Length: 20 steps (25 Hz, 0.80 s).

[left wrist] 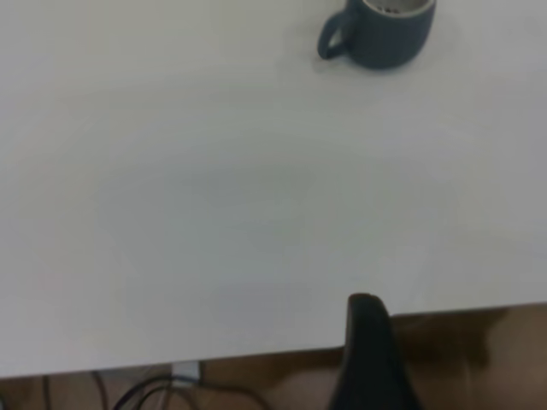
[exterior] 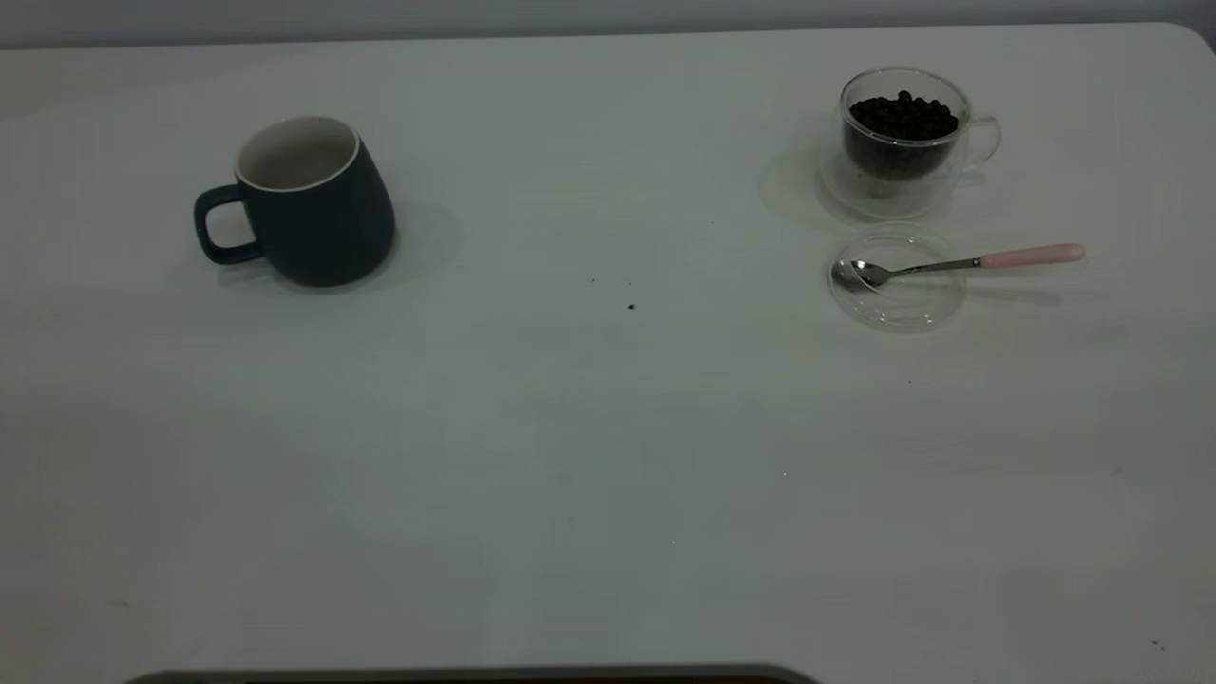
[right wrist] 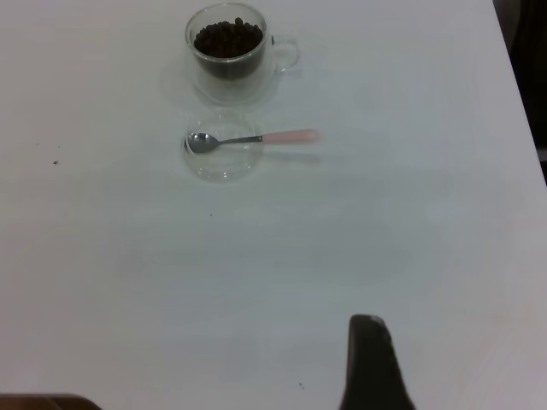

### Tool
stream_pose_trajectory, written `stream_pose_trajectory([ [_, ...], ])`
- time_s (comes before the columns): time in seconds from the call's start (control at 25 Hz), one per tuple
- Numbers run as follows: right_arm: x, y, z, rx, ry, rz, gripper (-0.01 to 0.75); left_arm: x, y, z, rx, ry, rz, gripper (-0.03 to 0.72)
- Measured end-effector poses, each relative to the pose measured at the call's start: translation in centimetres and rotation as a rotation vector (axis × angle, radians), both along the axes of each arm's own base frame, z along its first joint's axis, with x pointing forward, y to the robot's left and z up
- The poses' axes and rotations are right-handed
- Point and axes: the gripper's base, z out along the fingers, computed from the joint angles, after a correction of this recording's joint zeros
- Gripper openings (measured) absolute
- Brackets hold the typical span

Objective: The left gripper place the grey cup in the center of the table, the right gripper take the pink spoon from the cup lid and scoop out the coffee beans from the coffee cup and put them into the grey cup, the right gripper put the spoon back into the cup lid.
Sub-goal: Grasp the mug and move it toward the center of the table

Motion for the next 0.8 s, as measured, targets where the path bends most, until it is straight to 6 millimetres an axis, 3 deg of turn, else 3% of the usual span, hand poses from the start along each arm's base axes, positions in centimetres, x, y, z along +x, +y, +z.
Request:
stream_pose_trajectory([
  [0.12, 0.0, 0.0, 0.0, 0.000, 0.000, 0.000, 0.537, 4.4, -0.4, 1.1, 0.062, 0.093, -0.064, 0.569],
  [0.4, 0.0, 0.0, 0.0, 0.000, 0.000, 0.000, 0.537, 14.3, -1.4, 1.2, 0.180, 0.251, -0.222, 0.569],
  [0.8, 0.0, 0.0, 0.0, 0.000, 0.000, 0.000, 0.537, 27.6, -1.9, -2.5, 0.323, 0.427, -0.326, 0.569],
])
